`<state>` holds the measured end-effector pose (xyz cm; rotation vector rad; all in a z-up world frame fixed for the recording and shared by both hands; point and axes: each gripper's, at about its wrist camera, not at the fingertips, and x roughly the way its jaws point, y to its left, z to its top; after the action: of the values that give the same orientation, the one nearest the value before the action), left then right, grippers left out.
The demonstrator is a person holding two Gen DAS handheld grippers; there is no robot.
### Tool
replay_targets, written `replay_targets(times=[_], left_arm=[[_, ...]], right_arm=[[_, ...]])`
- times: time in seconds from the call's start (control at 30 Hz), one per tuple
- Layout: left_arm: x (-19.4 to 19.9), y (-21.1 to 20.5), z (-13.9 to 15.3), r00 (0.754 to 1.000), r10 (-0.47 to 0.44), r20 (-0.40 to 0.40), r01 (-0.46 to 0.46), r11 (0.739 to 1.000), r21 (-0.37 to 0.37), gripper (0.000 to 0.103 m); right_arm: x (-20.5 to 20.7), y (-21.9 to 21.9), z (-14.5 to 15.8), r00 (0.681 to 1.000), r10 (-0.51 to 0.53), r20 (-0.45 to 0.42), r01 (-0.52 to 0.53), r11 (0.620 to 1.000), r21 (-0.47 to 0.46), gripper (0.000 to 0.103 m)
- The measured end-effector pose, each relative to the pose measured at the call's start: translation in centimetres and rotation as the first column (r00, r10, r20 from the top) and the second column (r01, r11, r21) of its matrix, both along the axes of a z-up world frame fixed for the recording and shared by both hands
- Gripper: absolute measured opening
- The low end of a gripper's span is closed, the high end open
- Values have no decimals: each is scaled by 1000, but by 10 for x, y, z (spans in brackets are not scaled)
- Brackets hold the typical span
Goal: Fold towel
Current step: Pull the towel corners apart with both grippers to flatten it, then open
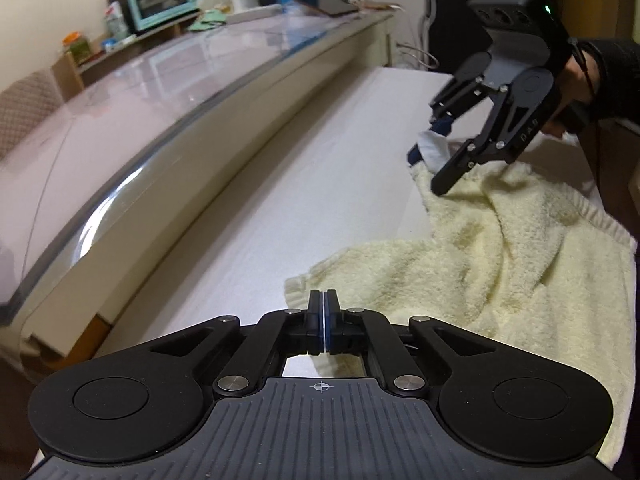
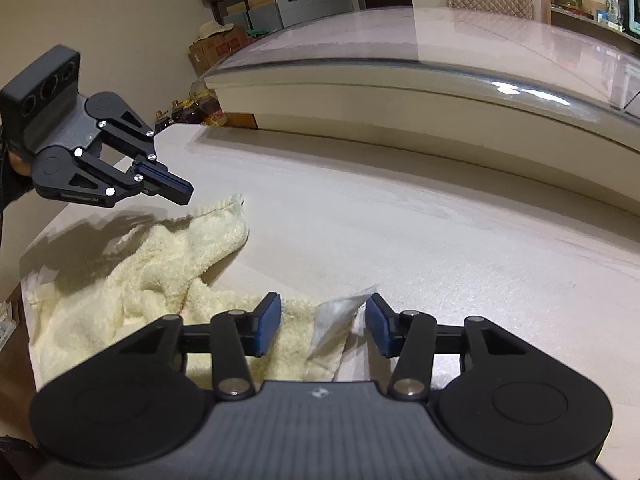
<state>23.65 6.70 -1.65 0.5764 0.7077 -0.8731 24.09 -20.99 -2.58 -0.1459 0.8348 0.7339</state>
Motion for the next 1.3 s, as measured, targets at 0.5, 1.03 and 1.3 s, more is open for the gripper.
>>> replay_targets(times=[0.5, 1.03, 1.3], left_arm=[[40, -17, -8, 990, -132, -43, 135, 987, 85, 41], [19, -41, -20, 983, -182, 20, 173, 959, 222, 1], [22, -15, -26, 995, 31, 91, -48, 979, 197, 1]], right_arm=[[-65, -13, 27, 961, -45, 272, 48, 999, -5, 9], [-75, -33, 32, 923, -210, 322, 207, 977, 44, 9], [-32, -27, 25, 936, -197, 293, 203, 979, 10, 9]])
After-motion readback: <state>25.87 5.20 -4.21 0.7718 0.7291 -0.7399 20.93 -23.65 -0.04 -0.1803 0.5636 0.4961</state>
